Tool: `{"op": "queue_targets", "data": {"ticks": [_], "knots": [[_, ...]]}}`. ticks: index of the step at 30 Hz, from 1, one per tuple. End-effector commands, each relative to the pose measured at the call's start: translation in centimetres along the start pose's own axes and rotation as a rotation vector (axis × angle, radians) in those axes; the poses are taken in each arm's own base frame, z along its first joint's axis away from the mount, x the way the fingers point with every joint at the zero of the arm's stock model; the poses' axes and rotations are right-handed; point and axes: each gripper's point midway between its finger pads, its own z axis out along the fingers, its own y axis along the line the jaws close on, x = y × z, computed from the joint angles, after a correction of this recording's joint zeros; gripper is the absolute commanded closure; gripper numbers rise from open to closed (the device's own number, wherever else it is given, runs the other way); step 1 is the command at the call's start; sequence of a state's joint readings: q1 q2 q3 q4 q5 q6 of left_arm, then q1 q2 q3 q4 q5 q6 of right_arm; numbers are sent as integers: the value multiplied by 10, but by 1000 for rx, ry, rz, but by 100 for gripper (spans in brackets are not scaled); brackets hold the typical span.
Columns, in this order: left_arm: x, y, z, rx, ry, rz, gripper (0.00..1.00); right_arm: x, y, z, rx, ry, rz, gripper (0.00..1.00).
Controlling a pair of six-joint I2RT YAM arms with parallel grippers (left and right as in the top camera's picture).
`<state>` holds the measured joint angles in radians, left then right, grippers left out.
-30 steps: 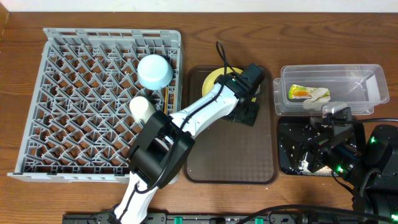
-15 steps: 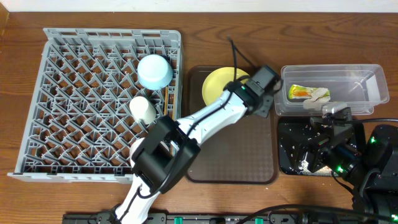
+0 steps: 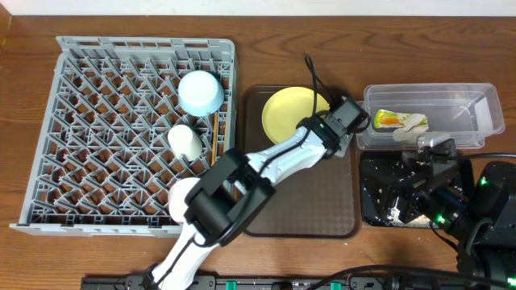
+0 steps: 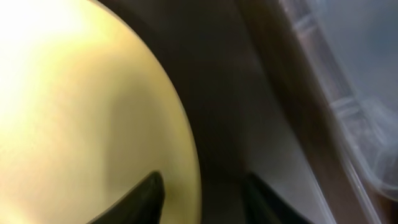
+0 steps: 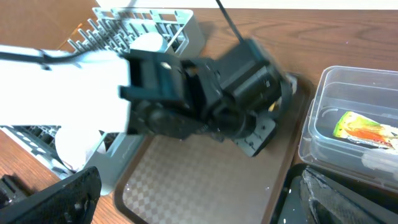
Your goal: Sort waste into correct bins and load items into the dishwasher
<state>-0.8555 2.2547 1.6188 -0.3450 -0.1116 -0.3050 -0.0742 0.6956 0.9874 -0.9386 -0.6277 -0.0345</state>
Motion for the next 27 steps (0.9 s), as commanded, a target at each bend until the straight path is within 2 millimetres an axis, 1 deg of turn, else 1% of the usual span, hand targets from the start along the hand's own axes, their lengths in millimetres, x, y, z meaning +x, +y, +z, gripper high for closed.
{"op": "queue_targets", "data": {"ticks": [1, 3, 4, 6, 10, 11, 12, 13, 14, 15, 18, 20, 24, 25, 27], "knots": [[31, 12, 28, -48, 81, 11, 72, -3, 3, -2, -5, -8, -21, 1], [35, 13, 29, -54, 94, 13, 90, -3, 3, -2, -5, -8, -21, 1], [34, 14, 29, -56, 94, 11, 92, -3, 3, -2, -5, -8, -21, 1], [30, 15, 23, -55, 89, 9, 92, -3, 3, -2, -5, -8, -21, 1], [12, 21, -9, -51, 69, -9, 92, -3, 3, -2, -5, -8, -21, 1], [8, 23, -20, -50, 64, -14, 92, -3, 3, -2, -5, -8, -20, 1], [1, 23, -37, -37, 54, -22, 93, -3, 3, -2, -5, -8, -20, 1], [-2, 24, -45, -31, 50, -26, 93, -3, 3, -2, -5, -8, -21, 1], [-8, 23, -62, -12, 40, -31, 92, -3, 3, -2, -5, -8, -20, 1], [-12, 22, -75, 4, 31, -36, 92, -3, 3, -2, -5, -8, -21, 1], [-26, 17, -124, 88, 2, -53, 93, -3, 3, -2, -5, -8, -20, 1], [-34, 19, -157, 135, -26, -69, 92, -3, 3, -2, -5, -8, -21, 1], [-43, 31, -211, 233, -57, -117, 93, -3, 3, -2, -5, -8, -21, 1], [-44, 40, -228, 267, -63, -142, 93, -3, 3, -2, -5, -8, -20, 1], [-47, 58, -245, 287, -76, -185, 93, -3, 3, -2, -5, -8, -20, 1]]}}
